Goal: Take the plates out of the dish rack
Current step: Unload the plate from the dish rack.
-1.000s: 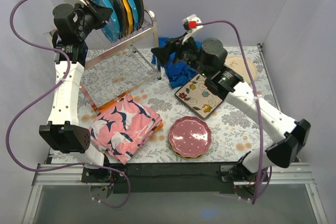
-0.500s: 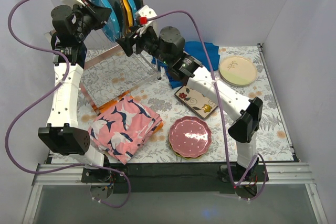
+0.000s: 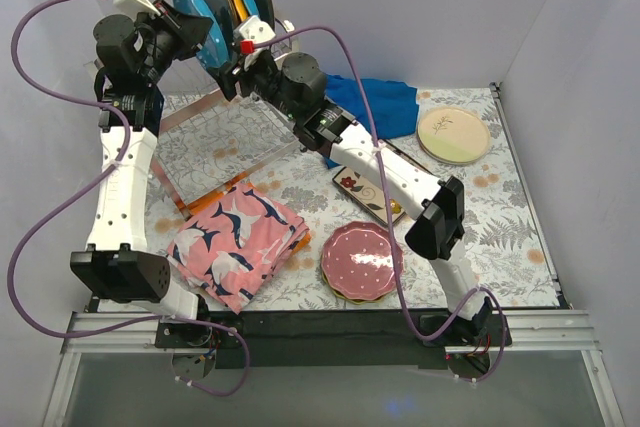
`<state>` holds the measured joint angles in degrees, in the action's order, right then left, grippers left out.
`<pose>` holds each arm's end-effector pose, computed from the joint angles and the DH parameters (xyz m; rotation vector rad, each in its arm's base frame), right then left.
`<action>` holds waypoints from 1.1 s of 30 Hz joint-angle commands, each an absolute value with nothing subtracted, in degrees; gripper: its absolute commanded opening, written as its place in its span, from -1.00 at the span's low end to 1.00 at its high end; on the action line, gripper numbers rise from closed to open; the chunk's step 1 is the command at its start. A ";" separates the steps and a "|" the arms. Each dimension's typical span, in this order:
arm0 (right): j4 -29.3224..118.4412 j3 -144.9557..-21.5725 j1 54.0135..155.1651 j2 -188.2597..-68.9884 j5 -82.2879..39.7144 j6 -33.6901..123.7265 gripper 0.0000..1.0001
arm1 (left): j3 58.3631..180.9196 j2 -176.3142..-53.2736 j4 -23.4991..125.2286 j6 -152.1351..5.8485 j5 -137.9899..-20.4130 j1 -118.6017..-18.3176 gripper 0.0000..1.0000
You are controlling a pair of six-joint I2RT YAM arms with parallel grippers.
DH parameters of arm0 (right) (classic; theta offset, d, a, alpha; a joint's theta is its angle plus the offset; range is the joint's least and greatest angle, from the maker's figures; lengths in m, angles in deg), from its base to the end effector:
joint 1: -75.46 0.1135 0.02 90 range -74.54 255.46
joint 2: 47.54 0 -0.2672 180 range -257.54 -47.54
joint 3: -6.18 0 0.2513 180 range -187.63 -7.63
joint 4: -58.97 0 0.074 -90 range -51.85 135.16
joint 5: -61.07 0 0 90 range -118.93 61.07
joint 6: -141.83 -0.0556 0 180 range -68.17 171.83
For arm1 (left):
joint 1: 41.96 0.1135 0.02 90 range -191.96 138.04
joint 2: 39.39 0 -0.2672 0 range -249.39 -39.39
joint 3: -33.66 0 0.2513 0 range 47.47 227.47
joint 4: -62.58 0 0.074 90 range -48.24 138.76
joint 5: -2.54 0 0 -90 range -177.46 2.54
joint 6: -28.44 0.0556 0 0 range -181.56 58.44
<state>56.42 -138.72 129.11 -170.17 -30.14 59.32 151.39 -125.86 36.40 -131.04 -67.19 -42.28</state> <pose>0.3083 0.4170 0.4775 -0.6224 1.0906 0.6871 0.3439 -0.0212 0.5218 -0.6459 1.4835 -1.2258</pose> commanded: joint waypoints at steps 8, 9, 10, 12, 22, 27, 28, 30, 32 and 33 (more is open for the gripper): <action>66.07 -145.88 129.08 -175.42 -34.46 63.96 0.45 | 151.19 -118.32 45.06 -134.42 -59.69 -43.63 -1.00; 66.59 -145.88 129.08 -176.03 -34.73 64.05 0.45 | 150.75 -117.79 45.33 -134.51 -59.78 -43.63 -1.00; 67.56 -146.06 129.08 -176.21 -34.99 64.14 0.45 | 150.05 -117.61 45.59 -134.60 -59.78 -43.63 -1.00; 68.27 -146.23 129.08 -176.91 -34.91 64.40 0.45 | 149.60 -117.00 46.03 -134.51 -59.78 -43.63 -1.00; 72.14 -146.15 129.08 -178.94 -36.57 64.84 0.23 | 147.58 -114.97 47.27 -134.60 -59.78 -43.63 -1.00; 74.33 -145.18 128.99 -178.94 -37.45 64.84 -0.03 | 146.70 -114.10 47.79 -134.86 -59.51 -43.63 -1.00; 74.51 -145.09 128.99 -179.03 -37.63 64.84 -0.22 | 146.27 -113.83 47.97 -134.86 -59.51 -43.72 -1.00; 75.47 -145.09 128.99 -179.29 -37.98 64.93 -0.44 | 145.65 -113.22 48.41 -135.04 -59.51 -43.72 -1.00; 76.79 -144.83 128.99 -179.20 -38.16 65.02 -0.71 | 144.94 -113.04 48.41 -135.04 -59.34 -43.72 -1.00; 78.10 -144.74 128.90 -179.29 -38.16 64.93 -0.81 | 144.77 -113.04 48.41 -134.87 -59.34 -43.63 -1.00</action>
<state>69.95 -143.39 129.63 -179.18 -37.48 62.64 143.81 -118.46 41.14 -133.00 -65.03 -42.15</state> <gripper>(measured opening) 0.354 0.046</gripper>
